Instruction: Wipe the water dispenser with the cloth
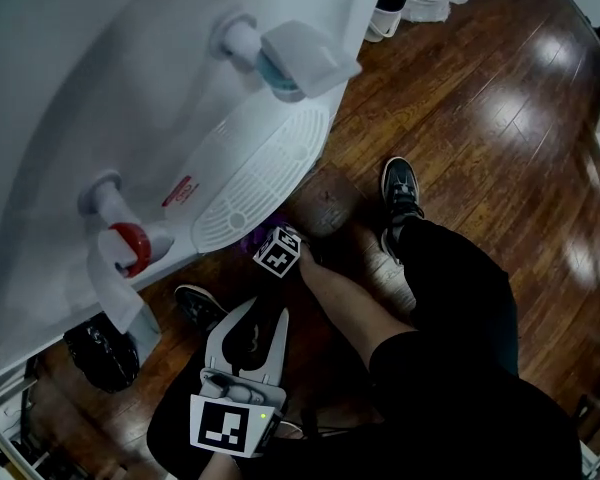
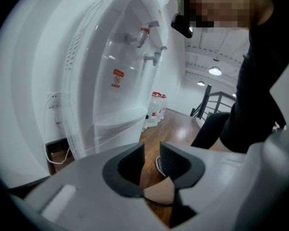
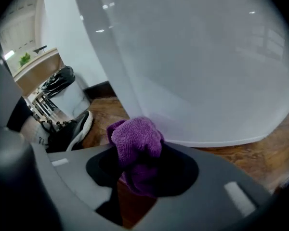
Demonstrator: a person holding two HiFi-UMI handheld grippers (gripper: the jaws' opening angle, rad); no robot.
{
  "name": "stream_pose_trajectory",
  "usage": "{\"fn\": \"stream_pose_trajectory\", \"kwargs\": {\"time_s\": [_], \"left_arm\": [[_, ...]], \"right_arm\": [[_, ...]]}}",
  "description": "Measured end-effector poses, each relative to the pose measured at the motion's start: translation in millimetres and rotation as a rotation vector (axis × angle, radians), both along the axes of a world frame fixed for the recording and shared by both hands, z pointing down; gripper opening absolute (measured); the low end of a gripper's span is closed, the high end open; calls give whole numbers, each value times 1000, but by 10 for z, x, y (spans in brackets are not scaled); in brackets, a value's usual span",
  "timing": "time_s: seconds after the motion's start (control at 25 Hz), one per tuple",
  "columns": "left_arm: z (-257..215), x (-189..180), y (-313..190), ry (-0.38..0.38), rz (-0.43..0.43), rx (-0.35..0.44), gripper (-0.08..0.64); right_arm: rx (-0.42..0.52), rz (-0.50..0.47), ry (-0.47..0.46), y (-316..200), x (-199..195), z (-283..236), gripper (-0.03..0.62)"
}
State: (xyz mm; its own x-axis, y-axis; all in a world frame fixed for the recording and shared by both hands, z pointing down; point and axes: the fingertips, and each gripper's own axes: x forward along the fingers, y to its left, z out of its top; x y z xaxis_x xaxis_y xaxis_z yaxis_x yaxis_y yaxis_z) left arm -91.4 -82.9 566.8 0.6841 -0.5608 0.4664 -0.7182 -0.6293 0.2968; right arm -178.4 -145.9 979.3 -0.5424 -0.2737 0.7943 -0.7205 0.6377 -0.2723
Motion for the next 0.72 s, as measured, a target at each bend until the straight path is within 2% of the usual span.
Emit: {"fn": "stream_pose_trajectory", "kwargs": {"time_s": [0.08, 0.28, 0.4, 0.52, 0.72], "left_arm": [[-20, 31, -8, 12, 10, 0, 124], [10, 104, -4, 3, 46, -5, 126], [94, 136, -32, -16, 64, -13, 124], [182, 143, -122, -57, 84, -2, 126], [280, 118, -264, -147, 123, 4, 124]], "right_arm": [[8, 54, 38, -154, 400, 83, 169], [46, 292, 183, -739, 1748, 113, 169], [87, 314, 284, -1043, 2303, -78, 169], [117, 269, 328, -1198, 2504, -268, 169], [97, 235, 286, -1023, 2365, -442, 169]]}}
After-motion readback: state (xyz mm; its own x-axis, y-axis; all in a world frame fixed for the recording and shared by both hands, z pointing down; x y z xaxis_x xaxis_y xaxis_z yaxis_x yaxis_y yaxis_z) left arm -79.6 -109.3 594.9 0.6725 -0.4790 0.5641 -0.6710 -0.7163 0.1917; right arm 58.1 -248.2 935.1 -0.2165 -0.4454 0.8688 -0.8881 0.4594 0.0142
